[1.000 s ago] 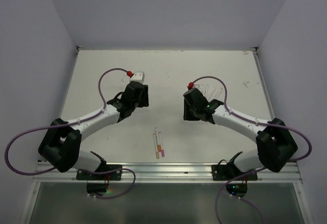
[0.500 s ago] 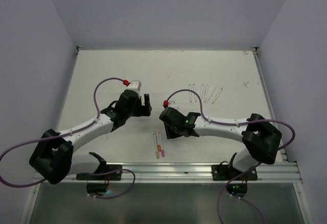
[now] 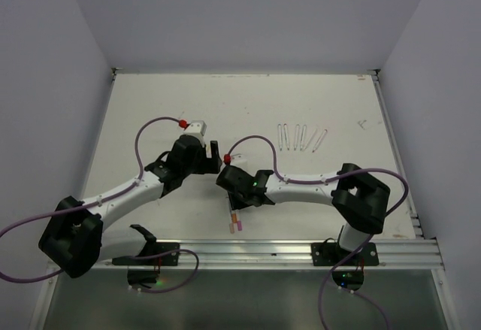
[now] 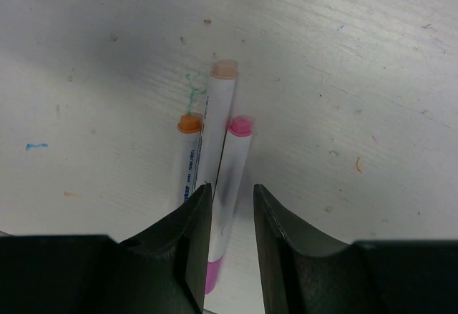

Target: Open the pen caps

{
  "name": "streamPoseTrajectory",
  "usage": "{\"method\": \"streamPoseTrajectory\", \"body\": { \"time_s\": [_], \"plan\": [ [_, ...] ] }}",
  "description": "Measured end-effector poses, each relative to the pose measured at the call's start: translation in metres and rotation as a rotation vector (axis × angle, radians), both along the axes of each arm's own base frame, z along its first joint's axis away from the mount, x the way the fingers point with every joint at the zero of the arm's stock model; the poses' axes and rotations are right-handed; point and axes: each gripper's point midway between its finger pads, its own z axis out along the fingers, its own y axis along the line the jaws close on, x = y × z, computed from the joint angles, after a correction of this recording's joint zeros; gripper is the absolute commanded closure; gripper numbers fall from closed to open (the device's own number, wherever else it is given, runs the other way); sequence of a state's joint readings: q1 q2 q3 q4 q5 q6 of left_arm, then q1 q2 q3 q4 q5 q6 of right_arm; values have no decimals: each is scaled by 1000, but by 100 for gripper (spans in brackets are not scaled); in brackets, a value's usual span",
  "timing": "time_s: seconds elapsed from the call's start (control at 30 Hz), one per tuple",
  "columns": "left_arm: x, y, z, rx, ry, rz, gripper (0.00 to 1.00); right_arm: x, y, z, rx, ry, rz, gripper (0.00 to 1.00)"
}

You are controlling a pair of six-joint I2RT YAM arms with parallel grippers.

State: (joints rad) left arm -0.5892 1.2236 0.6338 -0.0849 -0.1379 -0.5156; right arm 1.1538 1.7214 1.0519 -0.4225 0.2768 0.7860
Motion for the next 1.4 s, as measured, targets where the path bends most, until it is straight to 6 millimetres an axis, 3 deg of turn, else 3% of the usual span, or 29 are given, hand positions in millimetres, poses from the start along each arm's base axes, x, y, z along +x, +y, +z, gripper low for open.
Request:
{"method": "streamPoseTrajectory", "body": {
  "time_s": [0.33, 0.67, 0.8, 0.83, 0.87, 1.1, 1.27, 1.4],
  "plan": [
    [-10, 6, -11, 12, 20, 0, 11, 1, -1, -3, -10, -10, -18, 68],
    [-9, 5, 2, -18, -14, 4, 11, -1, -3, -16, -35, 2, -36, 70],
    [-9, 5, 3, -19, -15, 4, 11, 1, -6, -16, -47, -12, -48, 80],
    [-9, 5, 3, -24, -13, 8, 11, 2, -6, -16, -49, -14, -49, 93],
    [-9, 5, 3, -25, -12, 8, 11, 2, -7, -16, -52, -16, -51, 96],
    [-13, 0, 6, -57, -18, -17, 15, 4, -8, -15, -55, -36, -69, 100],
    [-26, -9, 11, -124, -37, -90, 19, 14, -27, -7, -101, -79, -99, 100],
    [-34, -21, 24, -199, -75, -162, 20, 32, -47, 20, -48, -113, -159, 100]
  ]
}}
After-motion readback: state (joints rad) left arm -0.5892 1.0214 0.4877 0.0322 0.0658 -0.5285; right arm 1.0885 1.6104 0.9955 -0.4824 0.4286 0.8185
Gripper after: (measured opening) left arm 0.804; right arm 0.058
